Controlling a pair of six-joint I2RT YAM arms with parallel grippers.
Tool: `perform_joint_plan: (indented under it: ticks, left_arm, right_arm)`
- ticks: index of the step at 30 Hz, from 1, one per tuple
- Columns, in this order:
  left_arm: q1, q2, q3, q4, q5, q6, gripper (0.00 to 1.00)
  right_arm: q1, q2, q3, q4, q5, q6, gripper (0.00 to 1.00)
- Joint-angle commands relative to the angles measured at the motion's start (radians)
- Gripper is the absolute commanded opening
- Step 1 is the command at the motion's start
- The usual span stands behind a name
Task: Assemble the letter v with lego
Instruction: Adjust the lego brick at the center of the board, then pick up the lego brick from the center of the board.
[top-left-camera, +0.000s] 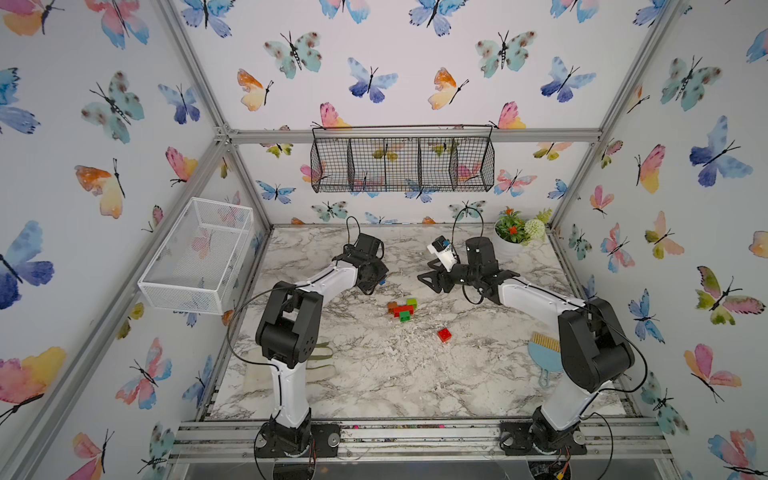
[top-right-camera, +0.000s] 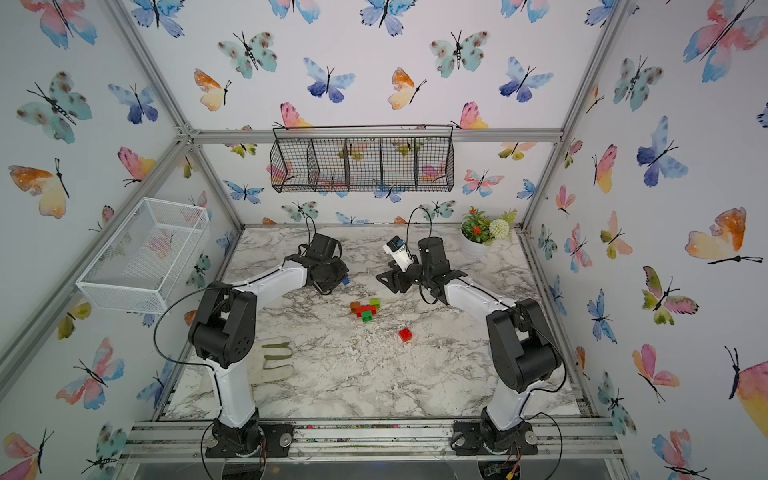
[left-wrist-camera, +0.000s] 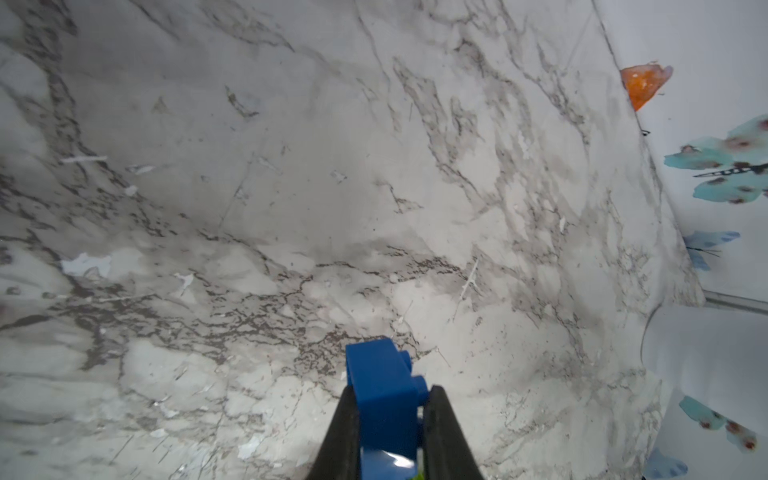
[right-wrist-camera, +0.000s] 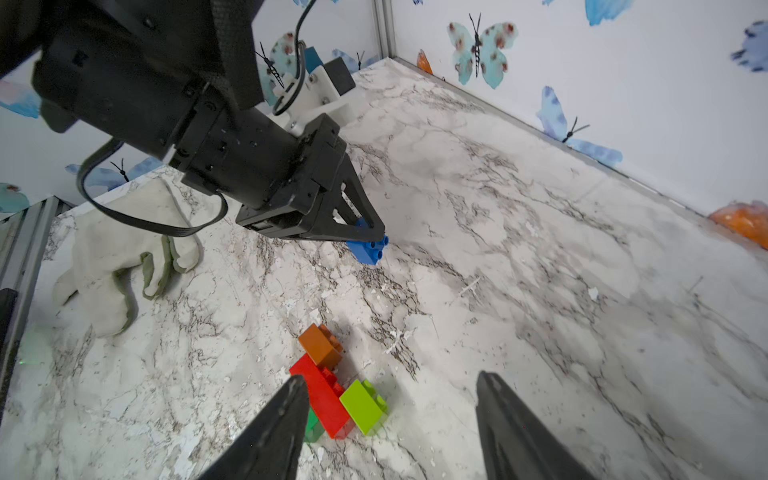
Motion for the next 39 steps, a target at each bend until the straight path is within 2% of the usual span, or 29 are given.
perform_joint_plan:
  ticks: [1,5,7,11,15,20,24,27,31,35,39]
  left_arm:
    - [-0.024,0.050,0.032,0.021,-0.076,-0.079,0.17]
    - [-0.045,0.081,0.054,0.019,-0.094,-0.086,0.27]
    - [-0.045,0.096,0.055,0.015,-0.089,-0.085,0.37]
    - [-0.042,0.113,0.061,0.016,-0.080,-0.066,0.39]
    - [-0.034,0.123,0.087,0.012,-0.046,-0.020,0.47]
    - [0.006,0.028,0.046,0.045,0.007,0.037,0.63]
    - [0.079,-0.146,-0.108,0.193,0.121,0.095,0.83]
    - [0.139,-0.254,-0.216,0.282,0.209,0.179,0.85]
    - [0.204,-0.358,-0.316,0.286,0.283,0.317,0.87]
    - [0.267,-0.423,-0.429,0.314,0.367,0.374,0.87]
    - [0.320,-0.462,-0.501,0.319,0.365,0.401,0.87]
  right_arm:
    - [0.005,-0.029,-0.026,-0.068,-0.024,0.029,0.68]
    - [0.005,-0.020,-0.039,-0.058,-0.060,0.035,0.67]
    - [0.005,-0.008,-0.027,-0.078,-0.056,0.033,0.67]
    - [0.005,0.008,-0.009,-0.113,-0.069,0.004,0.67]
    - [0.005,0.016,0.005,-0.125,-0.087,0.001,0.67]
    - [0.005,0.040,0.013,-0.109,-0.103,-0.008,0.67]
    - [0.006,0.122,0.093,-0.136,-0.126,-0.068,0.67]
    - [0.017,0.196,0.167,-0.160,-0.118,-0.148,0.68]
    - [0.047,0.293,0.289,-0.218,-0.084,-0.246,0.69]
    - [0.079,0.413,0.456,-0.375,-0.044,-0.368,0.70]
    - [0.106,0.529,0.622,-0.510,-0.021,-0.441,0.70]
